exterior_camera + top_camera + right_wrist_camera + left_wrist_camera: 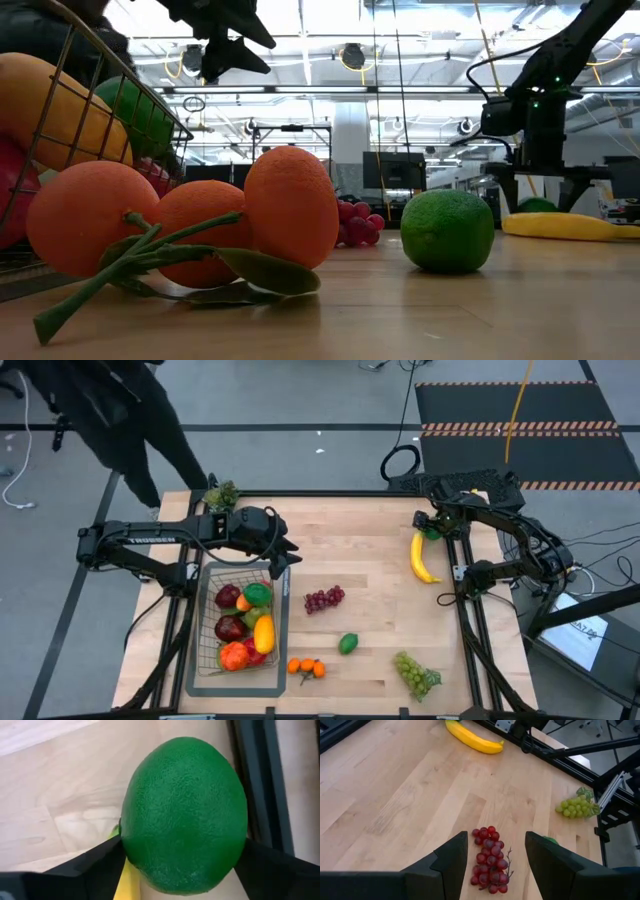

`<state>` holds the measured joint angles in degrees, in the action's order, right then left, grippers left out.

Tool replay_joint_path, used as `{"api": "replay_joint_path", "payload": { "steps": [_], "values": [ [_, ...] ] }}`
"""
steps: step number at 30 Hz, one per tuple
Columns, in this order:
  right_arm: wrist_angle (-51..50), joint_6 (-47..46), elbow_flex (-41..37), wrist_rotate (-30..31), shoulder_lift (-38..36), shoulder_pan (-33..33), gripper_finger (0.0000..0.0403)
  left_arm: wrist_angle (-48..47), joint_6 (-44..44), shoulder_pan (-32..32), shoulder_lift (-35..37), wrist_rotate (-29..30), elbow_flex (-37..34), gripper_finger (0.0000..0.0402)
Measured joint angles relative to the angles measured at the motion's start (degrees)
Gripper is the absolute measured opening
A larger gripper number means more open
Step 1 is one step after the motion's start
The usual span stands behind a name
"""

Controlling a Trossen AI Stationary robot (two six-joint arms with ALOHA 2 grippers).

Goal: Build produce basket
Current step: Put the top green lime into the wire basket

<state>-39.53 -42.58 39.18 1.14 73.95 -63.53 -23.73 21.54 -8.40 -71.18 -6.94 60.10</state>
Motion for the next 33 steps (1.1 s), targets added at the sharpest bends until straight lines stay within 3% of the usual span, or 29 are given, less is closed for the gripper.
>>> {"api": "replay_joint_path", "payload": {
  "steps": [8,15,25,33],
  "values": [
    [3.89,2.29,-0.01,-1.85,-0.06,0.02,0.0299,0.25,0.04,0.00,0.00,1.01,0.00,0.0198],
    [7.16,4.47,-0.02,-10.38,-2.67,0.04,0.0300,0.52,1.64,0.00,-0.02,4.22,0.00,0.0198],
    [7.12,5.57,-0.02,-14.11,-11.78,2.04,0.0299,6.67,-1.07,-0.04,0.00,5.71,-0.02,0.0198],
    [8.41,7.25,-0.02,-23.23,-19.75,4.90,0.0298,12.23,0.21,-1.15,0.00,7.52,-0.02,0.0198]
  ]
}}
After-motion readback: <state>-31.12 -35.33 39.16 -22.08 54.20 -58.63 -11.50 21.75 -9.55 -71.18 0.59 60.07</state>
